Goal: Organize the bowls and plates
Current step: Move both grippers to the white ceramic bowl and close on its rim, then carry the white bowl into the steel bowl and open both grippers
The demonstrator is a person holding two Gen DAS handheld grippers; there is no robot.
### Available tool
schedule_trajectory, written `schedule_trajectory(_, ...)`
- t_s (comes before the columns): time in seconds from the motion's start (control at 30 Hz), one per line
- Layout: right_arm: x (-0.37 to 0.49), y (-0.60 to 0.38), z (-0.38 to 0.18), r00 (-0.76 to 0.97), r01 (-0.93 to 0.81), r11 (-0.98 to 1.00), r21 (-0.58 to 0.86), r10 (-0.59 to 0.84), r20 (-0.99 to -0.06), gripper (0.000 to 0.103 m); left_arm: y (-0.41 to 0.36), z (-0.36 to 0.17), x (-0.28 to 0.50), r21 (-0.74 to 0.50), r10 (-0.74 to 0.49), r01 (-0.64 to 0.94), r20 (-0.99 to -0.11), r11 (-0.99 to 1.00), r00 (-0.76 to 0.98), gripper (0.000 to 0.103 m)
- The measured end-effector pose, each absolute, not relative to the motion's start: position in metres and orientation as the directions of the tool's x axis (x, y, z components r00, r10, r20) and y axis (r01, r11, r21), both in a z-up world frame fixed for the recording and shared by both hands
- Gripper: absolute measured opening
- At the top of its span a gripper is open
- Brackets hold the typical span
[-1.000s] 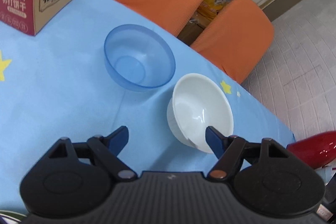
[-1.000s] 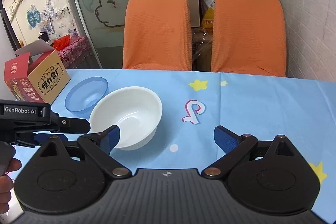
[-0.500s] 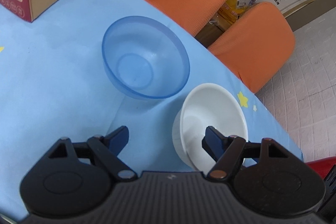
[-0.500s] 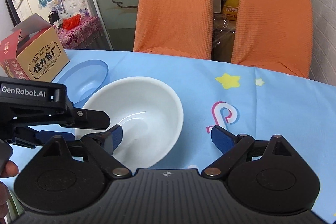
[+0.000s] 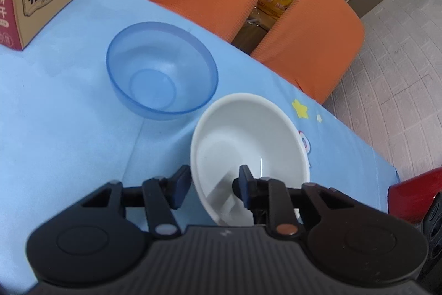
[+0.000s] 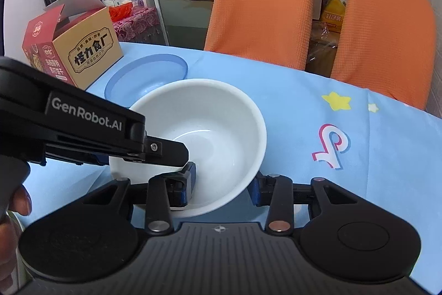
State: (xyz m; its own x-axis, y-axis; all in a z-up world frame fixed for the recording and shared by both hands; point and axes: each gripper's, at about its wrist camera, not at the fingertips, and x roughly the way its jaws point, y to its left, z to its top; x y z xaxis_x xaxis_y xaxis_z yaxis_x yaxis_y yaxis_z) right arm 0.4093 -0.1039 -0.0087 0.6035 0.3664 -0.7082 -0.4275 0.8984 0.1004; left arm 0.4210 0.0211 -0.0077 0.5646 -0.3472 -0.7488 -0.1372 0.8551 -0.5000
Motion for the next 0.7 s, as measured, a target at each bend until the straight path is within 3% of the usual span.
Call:
schedule_trajectory(0.4,0.307,-0.116,0.04,0.698,-0.39,0.921,-0.028,0.276,-0.66,0.072,-0.013,0.043,0.33,-0.499,-0.404,0.0,-0.703,0.867,0.585,0.022)
schedule_trajectory(0.7,0.23,-0.142,0.031,0.713,-0.311,0.95,-0.019,0.221,-0.666,0.072,-0.046,0.04,0.26,-0.482,-0.449,0.089,-0.711,0.872,0.542,0.022)
